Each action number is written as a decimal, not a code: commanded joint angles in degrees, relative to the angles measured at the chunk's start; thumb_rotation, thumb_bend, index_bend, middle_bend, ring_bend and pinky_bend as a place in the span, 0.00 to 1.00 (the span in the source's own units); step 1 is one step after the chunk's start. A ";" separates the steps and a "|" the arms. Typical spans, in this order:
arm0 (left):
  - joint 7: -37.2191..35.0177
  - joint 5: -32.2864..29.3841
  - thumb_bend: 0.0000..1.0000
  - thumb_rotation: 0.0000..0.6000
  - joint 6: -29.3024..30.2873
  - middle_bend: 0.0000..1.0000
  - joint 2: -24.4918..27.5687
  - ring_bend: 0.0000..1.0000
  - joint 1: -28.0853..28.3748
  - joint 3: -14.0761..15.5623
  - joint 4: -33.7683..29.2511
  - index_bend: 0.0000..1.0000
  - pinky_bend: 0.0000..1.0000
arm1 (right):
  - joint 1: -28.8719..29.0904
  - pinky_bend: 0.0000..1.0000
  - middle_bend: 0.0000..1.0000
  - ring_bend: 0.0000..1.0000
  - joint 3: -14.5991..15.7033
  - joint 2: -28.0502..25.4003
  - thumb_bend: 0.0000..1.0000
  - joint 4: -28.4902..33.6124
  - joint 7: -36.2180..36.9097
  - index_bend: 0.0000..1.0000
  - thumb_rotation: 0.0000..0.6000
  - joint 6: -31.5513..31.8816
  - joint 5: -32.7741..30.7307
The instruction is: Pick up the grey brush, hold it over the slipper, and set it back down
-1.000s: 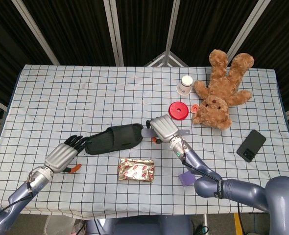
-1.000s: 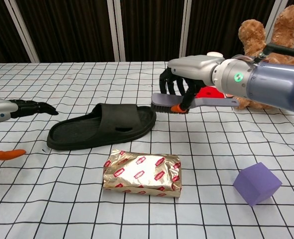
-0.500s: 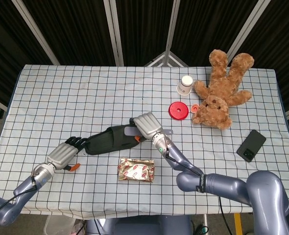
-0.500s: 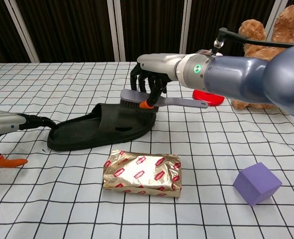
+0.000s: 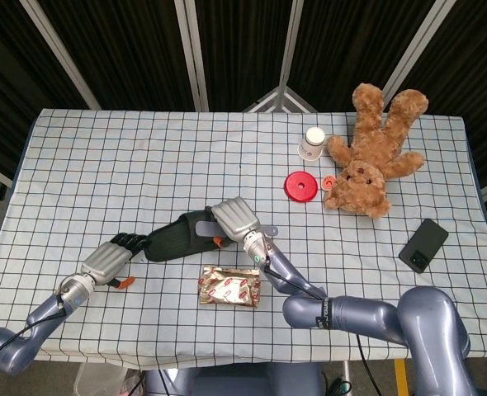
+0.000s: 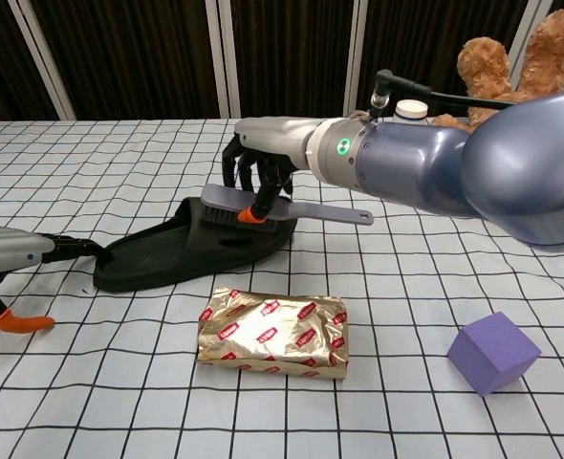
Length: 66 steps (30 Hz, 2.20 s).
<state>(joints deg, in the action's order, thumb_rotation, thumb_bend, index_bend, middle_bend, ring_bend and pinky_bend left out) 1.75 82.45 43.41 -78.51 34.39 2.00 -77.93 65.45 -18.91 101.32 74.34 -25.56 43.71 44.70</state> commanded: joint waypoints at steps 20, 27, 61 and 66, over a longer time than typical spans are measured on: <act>-0.47 -0.12 0.51 0.87 -0.09 0.00 -0.56 0.00 0.68 0.95 0.98 0.00 0.03 | 0.08 0.57 0.64 0.53 0.60 3.15 0.46 -2.17 1.28 0.82 1.00 3.27 0.30; -0.32 -0.03 0.51 0.87 0.15 0.00 -0.57 0.00 0.75 1.23 0.75 0.00 0.03 | -0.39 0.57 0.64 0.53 1.10 2.67 0.46 -4.71 0.67 0.82 1.00 3.16 -0.79; 1.30 -0.65 0.51 0.87 1.38 0.00 0.06 0.00 0.55 2.10 -1.21 0.00 0.03 | -0.89 0.57 0.64 0.53 2.05 2.65 0.47 -0.23 -1.96 0.82 1.00 5.19 -2.85; 0.99 -0.79 0.51 0.87 1.27 0.00 -0.03 0.00 0.54 2.19 -0.64 0.00 0.03 | -1.25 0.57 0.64 0.53 1.91 2.53 0.47 -3.58 -1.17 0.82 1.00 4.06 -3.73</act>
<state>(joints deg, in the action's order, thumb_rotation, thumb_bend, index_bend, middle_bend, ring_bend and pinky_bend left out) 2.78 81.70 44.68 -78.54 34.95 4.17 -78.62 64.43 -16.93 103.91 71.73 -27.10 48.22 41.43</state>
